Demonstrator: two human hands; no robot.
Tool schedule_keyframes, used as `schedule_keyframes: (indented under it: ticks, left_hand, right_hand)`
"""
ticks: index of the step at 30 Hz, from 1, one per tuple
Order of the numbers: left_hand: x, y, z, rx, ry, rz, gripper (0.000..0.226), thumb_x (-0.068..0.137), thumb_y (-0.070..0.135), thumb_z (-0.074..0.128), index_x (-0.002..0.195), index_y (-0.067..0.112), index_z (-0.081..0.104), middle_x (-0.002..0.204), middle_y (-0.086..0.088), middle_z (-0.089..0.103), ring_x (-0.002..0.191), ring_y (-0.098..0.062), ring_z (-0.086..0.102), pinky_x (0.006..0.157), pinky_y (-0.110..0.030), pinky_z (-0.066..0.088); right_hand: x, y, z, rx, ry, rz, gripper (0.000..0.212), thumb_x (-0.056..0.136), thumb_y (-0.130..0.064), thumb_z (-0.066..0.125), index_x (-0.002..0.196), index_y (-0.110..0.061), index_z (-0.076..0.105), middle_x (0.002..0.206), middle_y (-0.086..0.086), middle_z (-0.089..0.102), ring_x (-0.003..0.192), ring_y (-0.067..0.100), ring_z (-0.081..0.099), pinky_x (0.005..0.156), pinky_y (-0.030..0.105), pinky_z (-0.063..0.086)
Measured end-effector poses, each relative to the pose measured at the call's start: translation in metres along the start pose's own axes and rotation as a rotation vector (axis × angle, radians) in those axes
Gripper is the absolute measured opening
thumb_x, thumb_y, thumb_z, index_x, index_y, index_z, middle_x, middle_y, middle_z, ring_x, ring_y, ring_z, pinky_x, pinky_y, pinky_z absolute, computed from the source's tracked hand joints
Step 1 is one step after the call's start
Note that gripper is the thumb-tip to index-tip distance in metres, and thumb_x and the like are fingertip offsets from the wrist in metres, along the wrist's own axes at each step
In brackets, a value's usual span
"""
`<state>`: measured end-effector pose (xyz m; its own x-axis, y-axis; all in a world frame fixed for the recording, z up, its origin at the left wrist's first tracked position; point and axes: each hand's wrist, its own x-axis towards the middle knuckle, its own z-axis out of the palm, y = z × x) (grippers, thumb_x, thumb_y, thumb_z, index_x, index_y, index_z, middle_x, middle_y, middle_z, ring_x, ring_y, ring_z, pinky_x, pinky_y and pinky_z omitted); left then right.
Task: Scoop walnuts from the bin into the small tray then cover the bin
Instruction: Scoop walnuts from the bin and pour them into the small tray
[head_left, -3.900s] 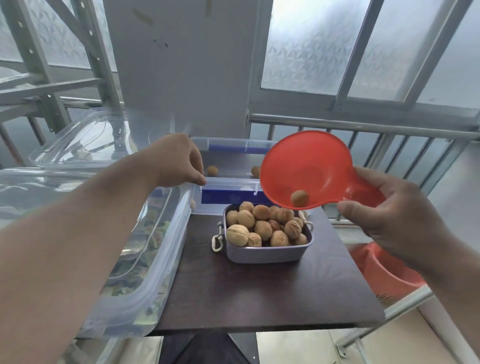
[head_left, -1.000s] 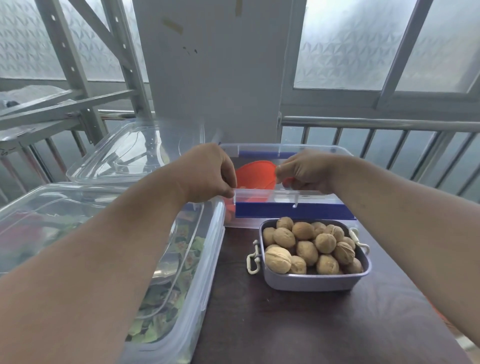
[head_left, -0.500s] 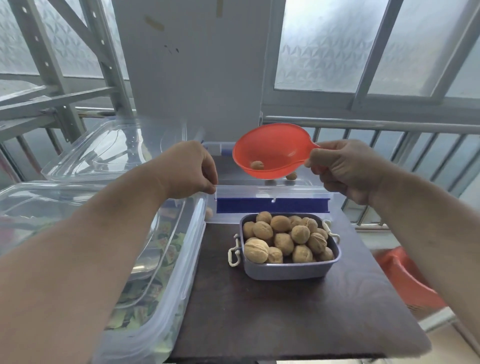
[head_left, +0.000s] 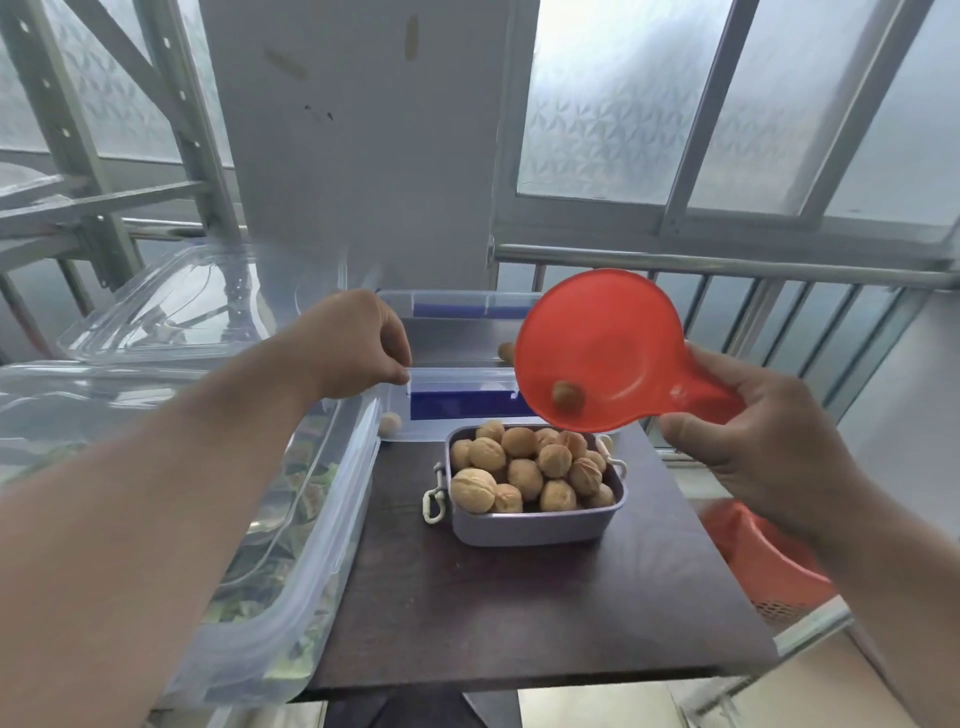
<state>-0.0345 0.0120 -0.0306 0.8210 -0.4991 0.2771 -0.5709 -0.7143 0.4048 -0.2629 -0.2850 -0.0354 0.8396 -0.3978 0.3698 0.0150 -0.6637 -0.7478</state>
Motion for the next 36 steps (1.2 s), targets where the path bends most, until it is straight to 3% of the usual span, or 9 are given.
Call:
schedule_keyframes:
  ticks: [4,6,10,15,18,21,27,31,36]
  left_hand:
    - [0.0,0.001,0.0,0.011,-0.002,0.003,0.009,0.079,0.02,0.092,0.087,0.022,0.09,0.078,0.012,0.08,0.077,-0.005,0.072,0.085,-0.031,0.06]
    - [0.0,0.002,0.0,0.01,-0.004,0.006,0.008,0.079,0.02,0.091,0.087,0.022,0.09,0.077,0.012,0.079,0.075,-0.003,0.071,0.08,-0.027,0.055]
    - [0.001,0.0,0.0,0.0,-0.007,0.01,0.008,0.079,0.019,0.091,0.087,0.022,0.09,0.076,0.012,0.079,0.075,-0.005,0.072,0.077,-0.024,0.051]
    - [0.001,-0.001,-0.001,-0.011,-0.03,0.032,0.01,0.08,0.017,0.09,0.088,0.022,0.089,0.08,0.012,0.081,0.08,-0.002,0.073,0.084,-0.025,0.055]
    - [0.001,-0.004,-0.001,-0.034,-0.052,0.034,0.013,0.081,0.014,0.088,0.089,0.024,0.089,0.089,0.01,0.084,0.088,-0.006,0.077,0.093,-0.03,0.06]
    - [0.001,-0.003,0.001,-0.053,-0.07,0.046,0.016,0.083,0.014,0.086,0.092,0.028,0.087,0.097,0.01,0.084,0.089,-0.007,0.076,0.09,-0.03,0.061]
    - [0.001,0.001,0.005,-0.03,-0.063,0.076,0.015,0.087,0.015,0.085,0.094,0.029,0.086,0.095,0.01,0.081,0.08,-0.006,0.07,0.071,-0.018,0.048]
    - [0.002,-0.001,0.005,-0.035,-0.063,0.077,0.017,0.086,0.015,0.084,0.092,0.03,0.086,0.094,0.011,0.081,0.079,-0.005,0.07,0.071,-0.018,0.048]
    - [0.003,-0.002,0.005,-0.046,-0.07,0.087,0.022,0.085,0.011,0.083,0.089,0.032,0.085,0.088,0.014,0.079,0.077,-0.003,0.069,0.067,-0.013,0.045]
  right_hand:
    - [-0.01,-0.001,0.005,-0.126,0.026,-0.09,0.084,0.082,-0.017,0.087,0.153,-0.039,0.048,0.103,-0.037,0.064,0.092,-0.021,0.062,0.074,-0.001,0.042]
    - [-0.013,-0.002,0.008,-0.171,0.048,-0.138,0.085,0.081,-0.016,0.086,0.152,-0.042,0.048,0.095,-0.027,0.068,0.089,-0.015,0.06,0.069,-0.004,0.039]
    - [-0.015,0.002,0.011,-0.267,0.053,-0.264,0.088,0.08,-0.016,0.086,0.155,-0.037,0.046,0.085,0.0,0.074,0.079,-0.003,0.065,0.067,0.001,0.043]
    - [-0.012,0.007,0.014,-0.348,0.071,-0.398,0.088,0.078,-0.012,0.087,0.156,-0.027,0.048,0.079,0.004,0.071,0.071,0.004,0.064,0.064,0.005,0.043]
    - [-0.01,0.01,0.017,-0.37,0.086,-0.443,0.087,0.079,-0.01,0.087,0.157,-0.022,0.049,0.088,0.008,0.075,0.069,0.021,0.067,0.068,0.022,0.05]
    - [-0.01,0.012,0.019,-0.361,0.088,-0.459,0.088,0.08,-0.009,0.087,0.158,-0.02,0.047,0.097,0.01,0.077,0.075,0.023,0.069,0.075,0.027,0.053]
    - [-0.002,0.013,0.024,-0.201,0.104,-0.247,0.085,0.084,-0.017,0.085,0.158,-0.03,0.047,0.1,-0.009,0.072,0.087,0.014,0.069,0.08,0.012,0.048]
    - [0.014,0.012,0.032,0.024,0.085,-0.072,0.077,0.085,-0.02,0.084,0.155,-0.029,0.053,0.113,-0.019,0.073,0.103,0.01,0.071,0.089,0.02,0.052]
    - [0.045,0.012,0.05,0.281,0.039,0.128,0.06,0.09,-0.02,0.082,0.146,-0.017,0.062,0.111,-0.004,0.077,0.094,0.014,0.07,0.09,0.039,0.058]
